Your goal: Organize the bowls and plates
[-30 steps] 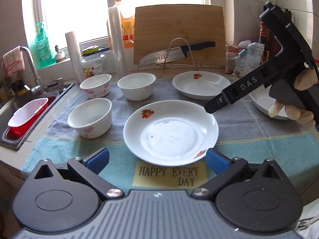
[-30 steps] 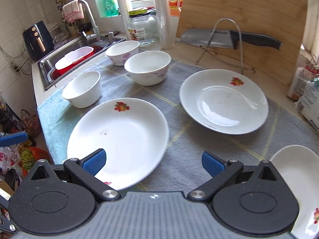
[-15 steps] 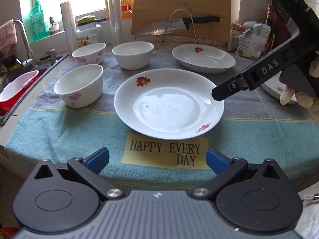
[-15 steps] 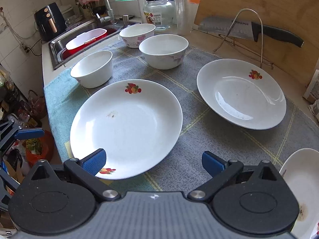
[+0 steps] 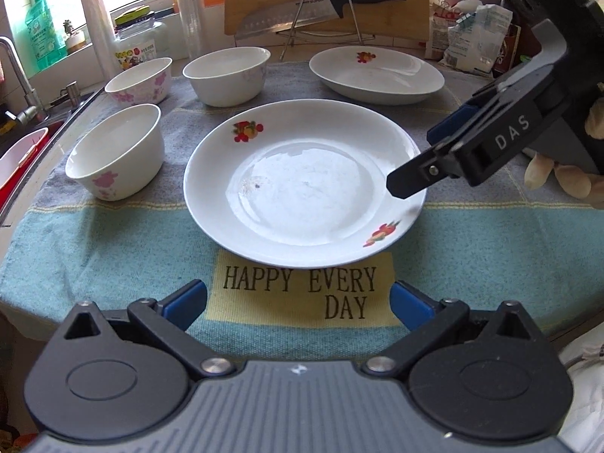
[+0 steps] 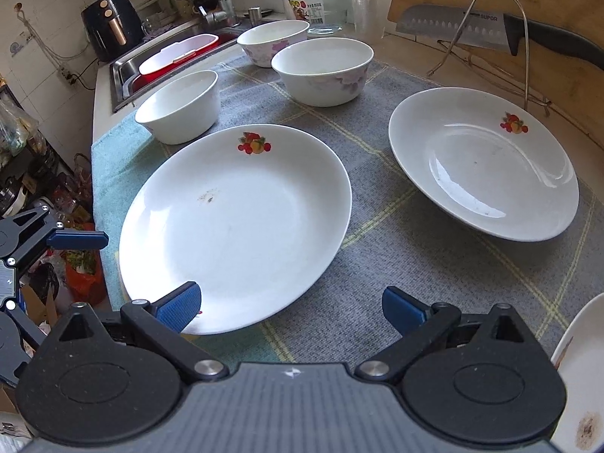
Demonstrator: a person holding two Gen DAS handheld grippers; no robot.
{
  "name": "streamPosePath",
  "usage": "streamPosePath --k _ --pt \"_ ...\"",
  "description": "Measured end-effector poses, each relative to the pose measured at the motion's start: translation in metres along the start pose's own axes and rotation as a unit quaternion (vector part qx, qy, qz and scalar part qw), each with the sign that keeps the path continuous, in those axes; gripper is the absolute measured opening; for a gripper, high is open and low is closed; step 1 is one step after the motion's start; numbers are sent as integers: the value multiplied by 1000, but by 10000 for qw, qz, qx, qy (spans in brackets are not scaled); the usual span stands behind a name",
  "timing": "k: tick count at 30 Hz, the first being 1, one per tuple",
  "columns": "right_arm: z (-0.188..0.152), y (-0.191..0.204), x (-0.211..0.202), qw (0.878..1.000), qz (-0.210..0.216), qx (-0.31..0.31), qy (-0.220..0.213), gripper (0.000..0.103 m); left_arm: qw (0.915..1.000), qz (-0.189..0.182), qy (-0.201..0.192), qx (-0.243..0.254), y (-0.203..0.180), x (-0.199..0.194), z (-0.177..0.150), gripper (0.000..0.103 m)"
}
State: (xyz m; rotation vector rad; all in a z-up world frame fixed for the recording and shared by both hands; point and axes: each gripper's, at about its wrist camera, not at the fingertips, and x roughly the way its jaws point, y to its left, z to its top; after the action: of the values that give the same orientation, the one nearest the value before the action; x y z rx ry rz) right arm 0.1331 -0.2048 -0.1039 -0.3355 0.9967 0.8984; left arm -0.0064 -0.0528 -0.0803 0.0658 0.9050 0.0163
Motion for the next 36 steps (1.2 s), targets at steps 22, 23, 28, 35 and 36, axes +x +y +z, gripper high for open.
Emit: streamPosePath --k 22,23,28,35,36 --pt "21 24 33 9925 -835 832 319 103 9846 -1280 -302 1151 47 40 14 103" --pt "21 24 33 9921 -886 837 301 103 9834 -1324 -325 1196 47 41 15 103" --pt "25 27 38 9899 -1048 874 378 103 9799 -1446 -460 1292 48 43 14 103" --pt "26 27 41 9918 -1003 594 514 103 9802 -1437 -546 1246 48 41 12 103" --pt "25 27 40 9925 -971 540 512 103 9800 -1440 -548 1258 49 41 11 103"
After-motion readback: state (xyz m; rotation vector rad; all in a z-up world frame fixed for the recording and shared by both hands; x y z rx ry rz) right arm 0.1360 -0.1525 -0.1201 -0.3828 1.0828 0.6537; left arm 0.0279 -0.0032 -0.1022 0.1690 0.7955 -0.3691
